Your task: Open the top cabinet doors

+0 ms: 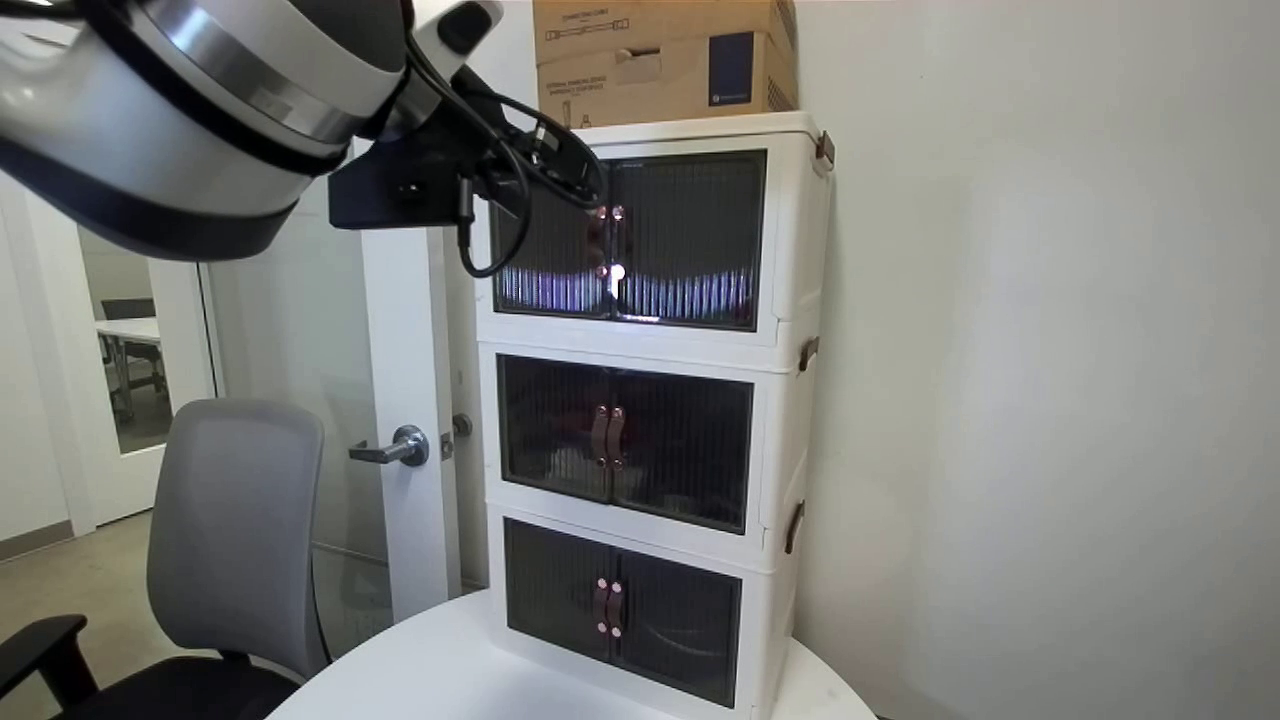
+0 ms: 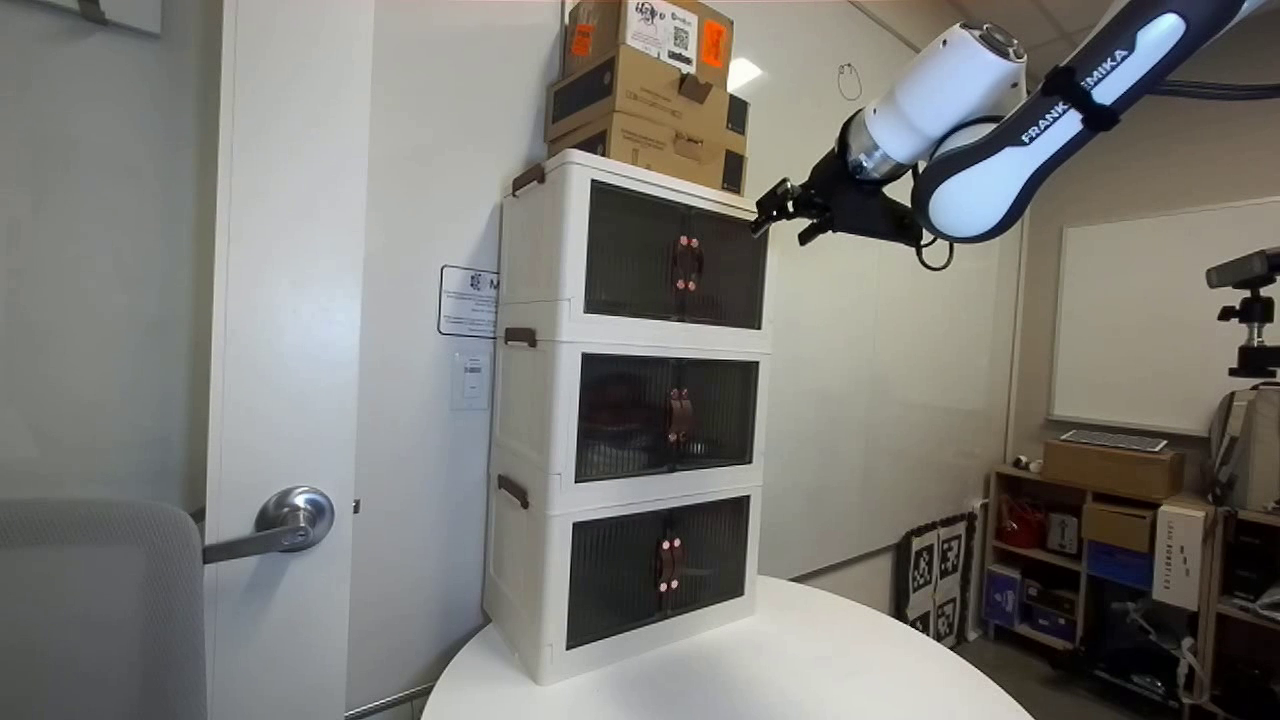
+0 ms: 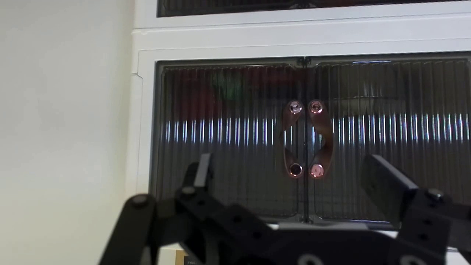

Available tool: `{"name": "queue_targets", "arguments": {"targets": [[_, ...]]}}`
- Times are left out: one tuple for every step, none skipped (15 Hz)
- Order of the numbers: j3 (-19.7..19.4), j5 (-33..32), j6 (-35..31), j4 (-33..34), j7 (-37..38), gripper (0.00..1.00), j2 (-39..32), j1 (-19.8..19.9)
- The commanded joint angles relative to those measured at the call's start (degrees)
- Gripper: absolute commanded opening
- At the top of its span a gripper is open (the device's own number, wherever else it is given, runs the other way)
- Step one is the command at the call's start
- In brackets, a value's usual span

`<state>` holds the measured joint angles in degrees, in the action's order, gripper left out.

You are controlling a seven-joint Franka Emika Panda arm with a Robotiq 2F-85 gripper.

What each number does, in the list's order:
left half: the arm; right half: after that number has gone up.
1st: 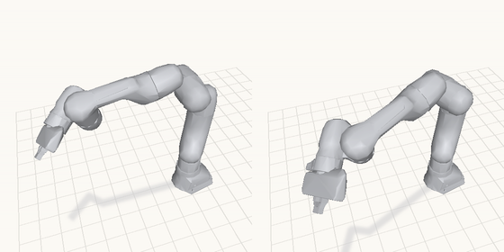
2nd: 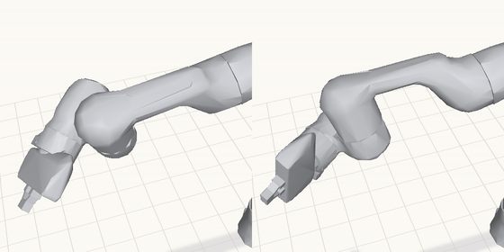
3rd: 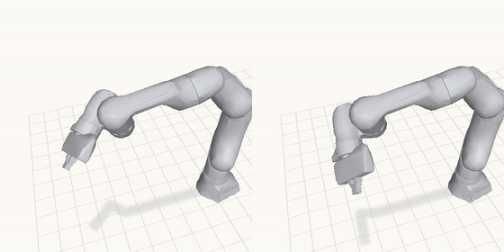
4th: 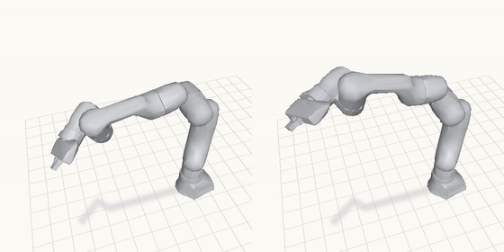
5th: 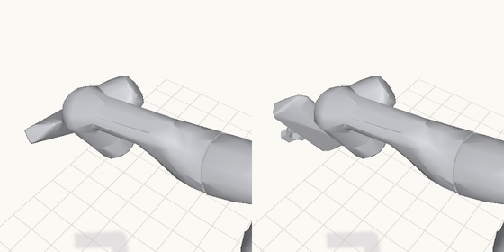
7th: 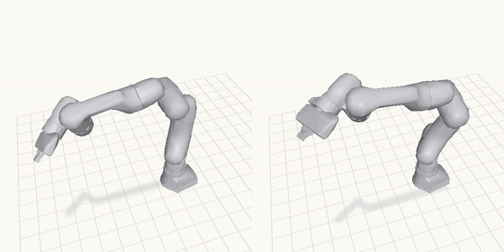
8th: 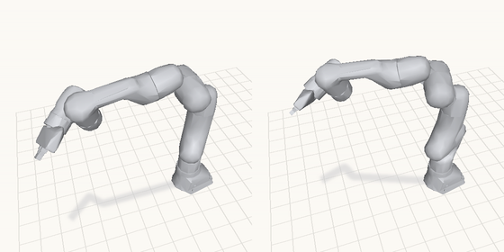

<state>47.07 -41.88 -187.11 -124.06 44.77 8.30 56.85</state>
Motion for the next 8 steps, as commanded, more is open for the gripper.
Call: {"name": "queue_targets", "arguments": {"targets": [[1.6, 0.22, -2.57, -0.93, 2.51, 1.0, 3.29, 3.66], [2.52, 0.36, -3.74, -0.85, 3.04, 1.0, 3.9, 5.23], [3.52, 0.71, -5.06, -0.78, 3.03, 1.0, 4.15, 6.64], [4.98, 1.14, -6.51, -0.55, 2.67, 1.0, 4.33, 8.51], [6.46, 1.81, -7.9, -0.54, 1.98, 1.0, 4.46, 10.24], [8.23, 2.7, -8.95, -0.35, 1.3, 1.0, 4.36, 11.97], [10.39, 3.71, -10.16, -0.14, 0.61, 1.0, 4.28, 14.0], [12.5, 4.75, -10.83, -0.01, -0.04, 1.0, 4.04, 15.73]]}}
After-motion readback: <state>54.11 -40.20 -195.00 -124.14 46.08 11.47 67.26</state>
